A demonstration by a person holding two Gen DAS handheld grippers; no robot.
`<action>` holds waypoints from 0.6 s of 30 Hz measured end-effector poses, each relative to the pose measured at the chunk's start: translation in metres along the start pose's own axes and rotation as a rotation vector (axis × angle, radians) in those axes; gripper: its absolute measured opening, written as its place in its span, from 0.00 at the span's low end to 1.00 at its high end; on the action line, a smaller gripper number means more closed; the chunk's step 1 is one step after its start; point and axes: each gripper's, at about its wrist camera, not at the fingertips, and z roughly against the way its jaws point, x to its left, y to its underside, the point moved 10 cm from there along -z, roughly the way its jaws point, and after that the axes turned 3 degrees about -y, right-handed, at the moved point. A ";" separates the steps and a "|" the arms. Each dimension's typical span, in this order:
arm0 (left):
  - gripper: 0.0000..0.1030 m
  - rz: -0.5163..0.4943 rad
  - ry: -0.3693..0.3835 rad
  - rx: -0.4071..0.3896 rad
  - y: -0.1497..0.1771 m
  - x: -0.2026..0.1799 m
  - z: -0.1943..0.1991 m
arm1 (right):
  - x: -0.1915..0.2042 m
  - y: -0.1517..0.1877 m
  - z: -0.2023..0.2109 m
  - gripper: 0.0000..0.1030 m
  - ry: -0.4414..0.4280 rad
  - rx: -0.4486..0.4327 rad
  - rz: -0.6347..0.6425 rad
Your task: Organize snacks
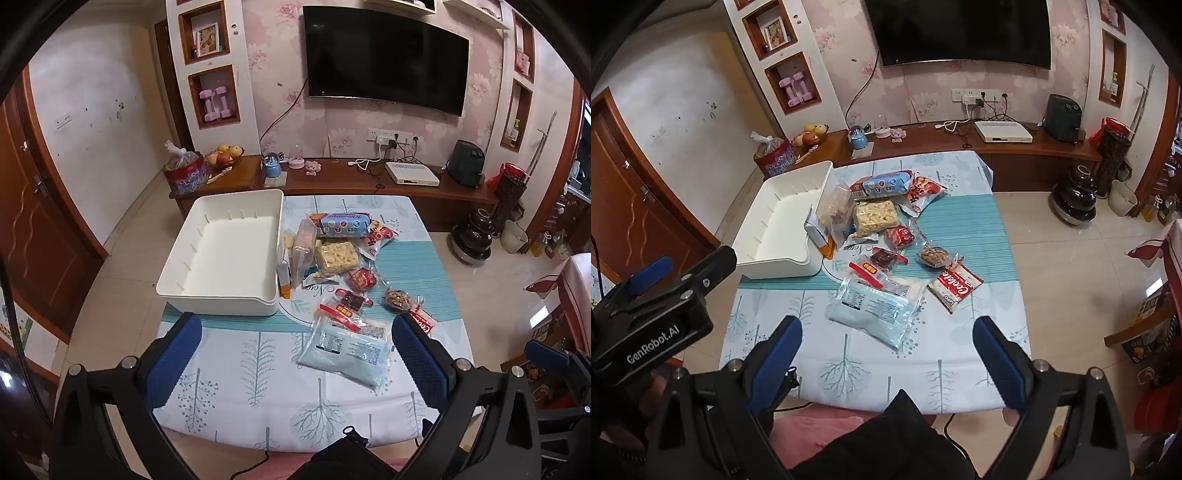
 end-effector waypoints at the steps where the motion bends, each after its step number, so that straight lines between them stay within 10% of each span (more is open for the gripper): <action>1: 1.00 0.000 0.003 0.002 0.000 0.000 0.000 | 0.000 0.000 0.000 0.92 0.002 -0.002 0.001; 18: 1.00 0.002 0.005 0.009 -0.001 0.013 0.004 | 0.010 -0.001 0.001 0.91 0.001 -0.002 0.011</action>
